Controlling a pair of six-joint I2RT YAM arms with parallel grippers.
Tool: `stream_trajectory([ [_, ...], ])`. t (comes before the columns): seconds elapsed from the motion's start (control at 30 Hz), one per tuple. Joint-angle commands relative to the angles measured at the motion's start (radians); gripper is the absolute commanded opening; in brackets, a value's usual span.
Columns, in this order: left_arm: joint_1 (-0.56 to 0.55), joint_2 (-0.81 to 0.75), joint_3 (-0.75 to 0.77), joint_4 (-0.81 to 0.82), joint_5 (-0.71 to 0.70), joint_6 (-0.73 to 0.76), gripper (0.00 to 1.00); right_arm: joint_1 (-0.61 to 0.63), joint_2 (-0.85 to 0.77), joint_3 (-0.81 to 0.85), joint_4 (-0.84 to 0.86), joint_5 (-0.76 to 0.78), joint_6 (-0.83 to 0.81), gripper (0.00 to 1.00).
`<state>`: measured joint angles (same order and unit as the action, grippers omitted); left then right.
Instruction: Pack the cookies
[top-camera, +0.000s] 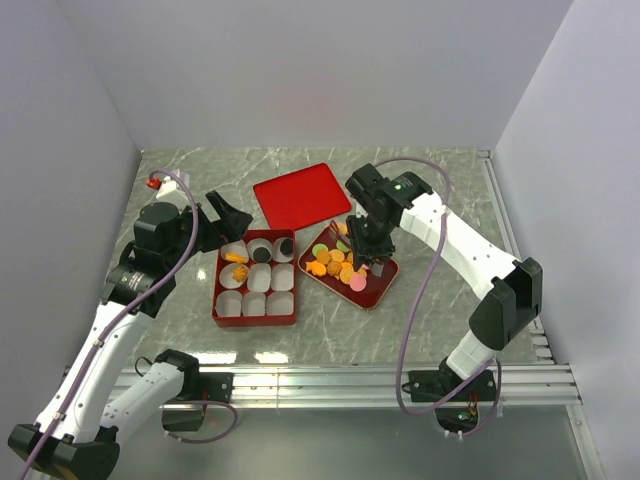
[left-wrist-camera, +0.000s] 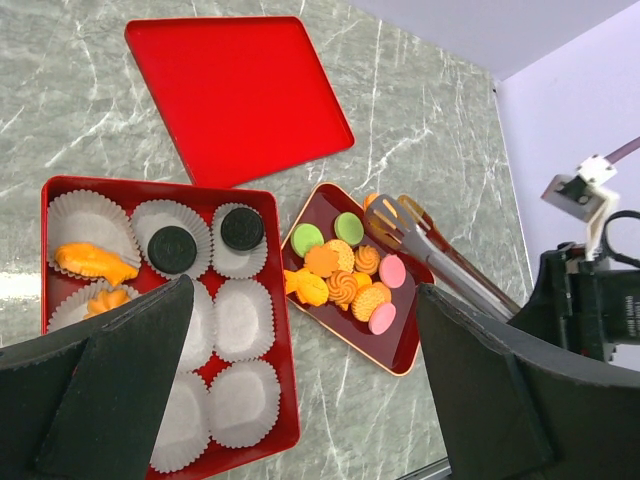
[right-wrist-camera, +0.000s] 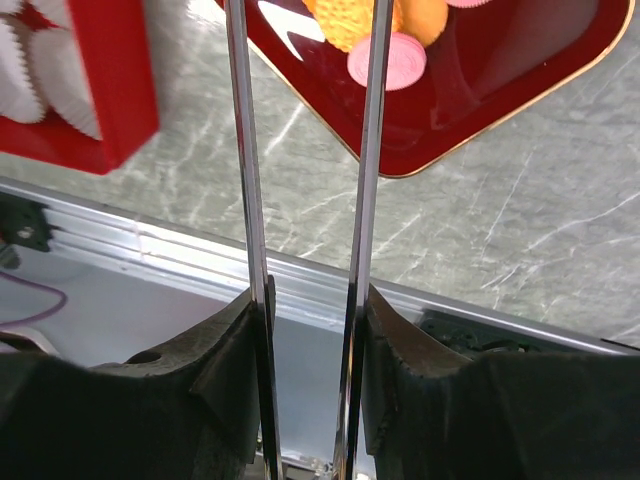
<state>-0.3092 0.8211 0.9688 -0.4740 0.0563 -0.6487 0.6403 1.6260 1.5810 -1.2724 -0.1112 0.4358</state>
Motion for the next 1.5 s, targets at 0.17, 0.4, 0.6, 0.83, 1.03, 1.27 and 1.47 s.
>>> stream_trajectory([
  [0.17,-0.004,-0.011,-0.016,0.051,0.007,-0.002,0.99,0.022,-0.009,0.106,-0.048,-0.039,0.007,0.32],
  [0.4,-0.004,-0.01,-0.018,0.055,0.014,-0.006,0.99,0.134,-0.02,0.146,-0.035,-0.097,0.037,0.32],
  [0.6,-0.004,-0.002,-0.012,0.052,0.027,-0.009,0.99,0.252,-0.031,0.126,0.008,-0.108,0.076,0.32],
  [0.83,-0.004,-0.013,-0.013,0.054,0.028,-0.012,0.99,0.344,0.041,0.149,0.004,-0.091,0.067,0.31],
  [1.03,-0.005,-0.017,-0.004,0.048,0.037,-0.011,0.99,0.392,0.153,0.26,-0.021,-0.087,0.043,0.31],
  [1.27,-0.005,-0.031,-0.002,0.037,0.033,-0.011,1.0,0.407,0.235,0.312,-0.019,-0.104,0.032,0.3],
  [1.47,-0.005,-0.036,-0.004,0.037,0.031,-0.009,0.99,0.407,0.291,0.381,-0.042,-0.093,0.024,0.3],
])
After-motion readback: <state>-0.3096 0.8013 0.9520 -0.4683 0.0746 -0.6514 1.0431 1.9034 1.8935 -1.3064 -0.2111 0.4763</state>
